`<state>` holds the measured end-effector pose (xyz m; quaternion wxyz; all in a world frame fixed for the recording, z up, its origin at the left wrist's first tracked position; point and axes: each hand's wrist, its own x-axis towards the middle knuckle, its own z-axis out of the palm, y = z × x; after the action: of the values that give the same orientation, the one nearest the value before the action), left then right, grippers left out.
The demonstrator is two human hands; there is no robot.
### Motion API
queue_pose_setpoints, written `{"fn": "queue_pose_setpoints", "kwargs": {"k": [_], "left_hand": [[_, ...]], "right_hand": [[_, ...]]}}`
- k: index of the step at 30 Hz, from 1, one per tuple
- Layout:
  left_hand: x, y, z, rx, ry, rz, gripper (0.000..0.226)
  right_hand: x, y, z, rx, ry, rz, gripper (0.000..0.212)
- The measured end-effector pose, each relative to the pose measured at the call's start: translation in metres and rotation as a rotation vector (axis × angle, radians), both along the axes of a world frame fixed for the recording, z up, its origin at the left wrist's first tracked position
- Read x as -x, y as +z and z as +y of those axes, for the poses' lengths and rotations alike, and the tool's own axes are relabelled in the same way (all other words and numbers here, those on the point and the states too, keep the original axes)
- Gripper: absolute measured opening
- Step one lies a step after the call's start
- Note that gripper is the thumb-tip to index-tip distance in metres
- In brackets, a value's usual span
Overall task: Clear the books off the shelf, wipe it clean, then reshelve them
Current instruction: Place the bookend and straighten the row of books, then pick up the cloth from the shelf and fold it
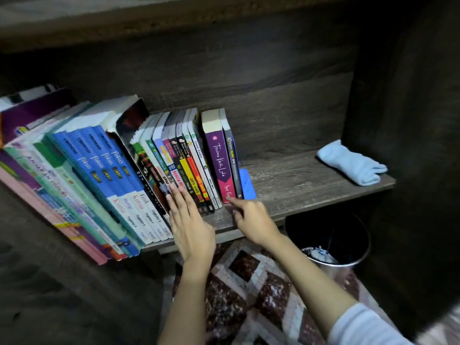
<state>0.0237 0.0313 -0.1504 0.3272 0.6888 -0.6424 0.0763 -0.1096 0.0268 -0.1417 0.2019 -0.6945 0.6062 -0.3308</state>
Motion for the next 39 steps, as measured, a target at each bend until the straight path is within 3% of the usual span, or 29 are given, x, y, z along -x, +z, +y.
{"fn": "queue_pose_setpoints", "kwargs": {"k": [7, 12, 17, 21, 24, 27, 35, 39], "left_hand": [[0.022, 0.049, 0.021, 0.384, -0.092, 0.294, 0.045], [0.069, 0.053, 0.023, 0.423, -0.234, 0.390, 0.036], [0.127, 0.049, 0.011, 0.323, -0.376, 0.381, 0.035], [0.169, 0.038, -0.001, 0.131, -0.472, 0.323, 0.031], [0.195, 0.033, -0.016, -0.026, -0.538, 0.327, 0.021], [0.225, 0.030, -0.042, -0.171, -0.580, 0.309, 0.025], [0.284, 0.020, -0.125, -0.474, -0.537, 0.366, 0.049], [0.300, 0.016, -0.139, -0.555, -0.477, 0.213, 0.046]], "right_hand": [[0.039, 0.030, 0.023, 0.156, -0.251, -0.142, 0.030], [0.087, 0.042, 0.044, 0.260, -0.472, -0.279, 0.023], [0.141, 0.048, 0.058, 0.190, -0.776, -0.414, 0.022], [0.181, 0.032, 0.055, 0.092, -0.947, -0.338, 0.032], [0.199, 0.021, 0.051, 0.012, -0.987, -0.177, 0.044], [0.214, 0.014, 0.046, -0.051, -0.999, -0.055, 0.054], [0.234, -0.001, 0.016, -0.122, -1.006, -0.034, 0.069], [0.238, 0.000, 0.000, -0.109, -1.062, -0.024, 0.072]]}}
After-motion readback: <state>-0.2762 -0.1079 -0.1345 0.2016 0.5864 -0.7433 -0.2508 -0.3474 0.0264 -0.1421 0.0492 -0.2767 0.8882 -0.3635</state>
